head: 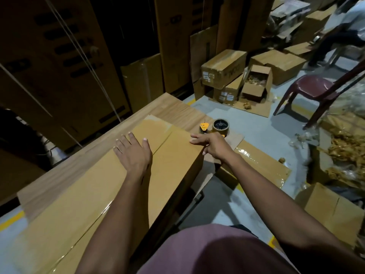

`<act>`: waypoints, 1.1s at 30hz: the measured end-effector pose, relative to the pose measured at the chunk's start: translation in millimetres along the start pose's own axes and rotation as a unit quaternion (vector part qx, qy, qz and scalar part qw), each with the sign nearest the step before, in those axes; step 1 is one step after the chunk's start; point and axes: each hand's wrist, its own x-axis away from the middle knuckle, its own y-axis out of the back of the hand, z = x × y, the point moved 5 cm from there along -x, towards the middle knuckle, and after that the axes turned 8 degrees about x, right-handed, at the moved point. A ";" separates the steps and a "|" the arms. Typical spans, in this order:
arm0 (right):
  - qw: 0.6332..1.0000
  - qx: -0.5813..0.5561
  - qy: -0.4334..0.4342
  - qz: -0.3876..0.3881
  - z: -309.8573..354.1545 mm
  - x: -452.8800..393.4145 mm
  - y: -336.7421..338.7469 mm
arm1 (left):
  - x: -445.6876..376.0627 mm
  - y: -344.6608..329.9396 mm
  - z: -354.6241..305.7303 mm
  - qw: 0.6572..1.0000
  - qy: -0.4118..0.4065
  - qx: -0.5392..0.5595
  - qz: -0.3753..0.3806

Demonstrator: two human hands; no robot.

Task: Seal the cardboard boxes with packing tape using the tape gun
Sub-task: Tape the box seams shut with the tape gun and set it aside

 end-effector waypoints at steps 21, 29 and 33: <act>0.789 -0.402 -0.454 0.097 -166.4 -4.0 -30.8 | 112.1 -47.6 -183.7 0.951 -0.182 0.251 -0.012; 0.489 -0.771 -0.362 0.190 -92.5 -25.8 2.2 | 111.8 -22.8 -154.0 0.883 0.054 0.461 -0.066; 0.468 -0.780 -0.297 0.291 -54.6 -1.2 19.9 | 103.4 -4.4 -134.1 0.830 0.150 0.533 -0.064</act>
